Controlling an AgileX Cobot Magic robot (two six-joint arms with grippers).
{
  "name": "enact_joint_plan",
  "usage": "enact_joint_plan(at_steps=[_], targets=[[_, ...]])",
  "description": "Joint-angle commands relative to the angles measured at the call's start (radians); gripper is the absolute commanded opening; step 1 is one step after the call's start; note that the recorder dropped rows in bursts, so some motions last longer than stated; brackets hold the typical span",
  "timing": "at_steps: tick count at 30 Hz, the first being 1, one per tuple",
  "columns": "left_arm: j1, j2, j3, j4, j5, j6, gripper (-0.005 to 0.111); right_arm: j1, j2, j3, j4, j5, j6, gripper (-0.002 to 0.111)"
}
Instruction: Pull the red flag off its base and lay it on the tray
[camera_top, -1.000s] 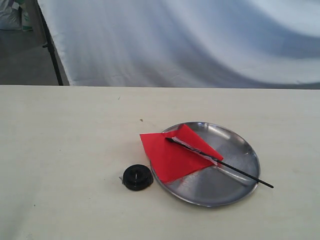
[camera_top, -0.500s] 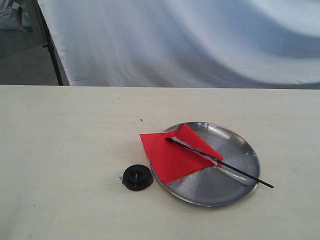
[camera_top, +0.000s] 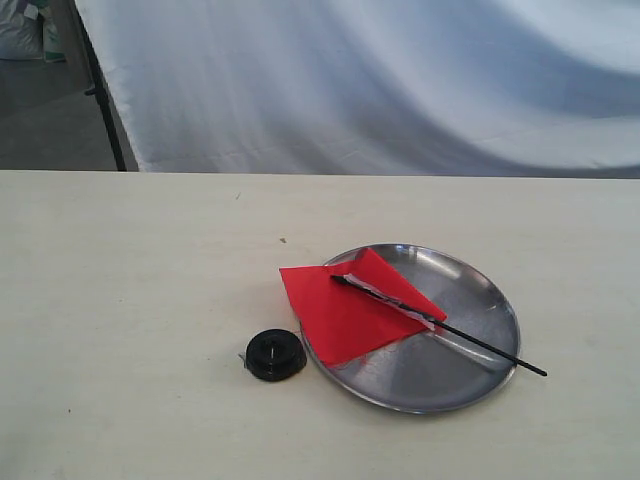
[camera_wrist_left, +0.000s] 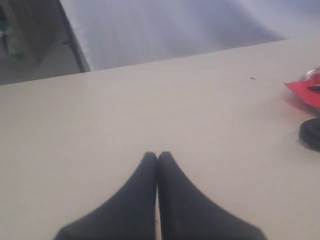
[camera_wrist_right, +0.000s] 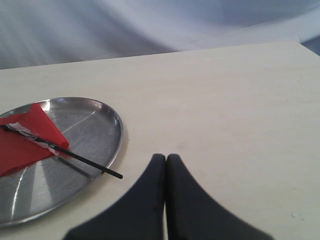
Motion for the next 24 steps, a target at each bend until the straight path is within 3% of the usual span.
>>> enact_joint_plan(at_steps=[1, 5, 24], targets=[[0.118, -0.003, 0.004, 0.008, 0.002, 0.004, 0.000, -0.003, -0.004, -0.003, 0.005, -0.009, -0.003, 0.000], [0.176, -0.003, 0.004, 0.008, 0.002, 0.004, 0.000, -0.003, -0.004, -0.003, 0.005, -0.009, -0.003, 0.000], [0.179, -0.003, 0.004, 0.008, 0.002, 0.004, 0.000, -0.003, -0.004, -0.003, 0.005, -0.009, -0.003, 0.000]])
